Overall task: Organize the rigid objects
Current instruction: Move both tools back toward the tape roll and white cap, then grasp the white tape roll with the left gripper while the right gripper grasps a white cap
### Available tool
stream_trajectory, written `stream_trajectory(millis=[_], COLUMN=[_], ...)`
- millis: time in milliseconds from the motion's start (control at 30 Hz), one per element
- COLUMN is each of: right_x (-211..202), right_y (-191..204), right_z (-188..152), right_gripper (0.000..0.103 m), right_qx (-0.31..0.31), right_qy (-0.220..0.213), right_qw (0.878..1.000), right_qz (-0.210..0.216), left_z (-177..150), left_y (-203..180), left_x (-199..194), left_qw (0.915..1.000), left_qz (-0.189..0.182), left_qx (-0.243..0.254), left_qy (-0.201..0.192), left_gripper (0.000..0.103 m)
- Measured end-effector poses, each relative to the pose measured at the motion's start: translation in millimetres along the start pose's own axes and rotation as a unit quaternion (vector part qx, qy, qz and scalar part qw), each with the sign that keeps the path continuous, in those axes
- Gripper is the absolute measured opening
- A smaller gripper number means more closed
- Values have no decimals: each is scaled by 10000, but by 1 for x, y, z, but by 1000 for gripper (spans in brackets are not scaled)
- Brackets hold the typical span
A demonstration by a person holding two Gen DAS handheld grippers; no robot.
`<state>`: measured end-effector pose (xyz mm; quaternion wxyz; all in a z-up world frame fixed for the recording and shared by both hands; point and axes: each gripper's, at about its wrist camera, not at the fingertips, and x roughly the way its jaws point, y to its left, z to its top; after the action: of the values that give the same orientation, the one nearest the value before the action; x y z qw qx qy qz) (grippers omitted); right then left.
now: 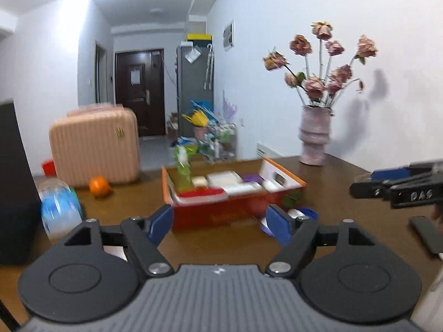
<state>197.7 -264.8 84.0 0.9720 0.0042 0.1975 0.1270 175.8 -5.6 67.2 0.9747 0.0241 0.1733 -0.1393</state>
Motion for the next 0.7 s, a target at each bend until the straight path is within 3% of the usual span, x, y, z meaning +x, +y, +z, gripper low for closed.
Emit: stream_trajectory(millis=[200, 333, 433, 500, 600, 700], right_x=[-43, -48, -43, -32, -15, 2], right_y=[7, 1, -12, -22, -39, -59], right_z=[-75, -93, -95, -94, -92, -86], right_gripper=[71, 70, 70, 69, 67, 67], right_qx=[423, 504, 712, 750, 815, 917], right_qy=[17, 67, -13, 18, 144, 181], right_qw=[9987, 9981, 9966, 9962, 9948, 9934], right_qz=[-300, -361, -411, -445, -586, -663], left_z=[-48, -52, -46, -42, -38, -44], left_y=[-19, -38, -53, -71, -96, -115], left_x=[-20, -9, 26, 62, 124, 178], left_qw=[9990, 9995, 9977, 9949, 9890, 9818], left_qz=[-250, -222, -606, -753, -870, -935], left_qx=[-253, 8, 225, 613, 1104, 1515], left_qy=[283, 205, 210, 268, 457, 667], left_gripper=[75, 73, 68, 58, 43, 39])
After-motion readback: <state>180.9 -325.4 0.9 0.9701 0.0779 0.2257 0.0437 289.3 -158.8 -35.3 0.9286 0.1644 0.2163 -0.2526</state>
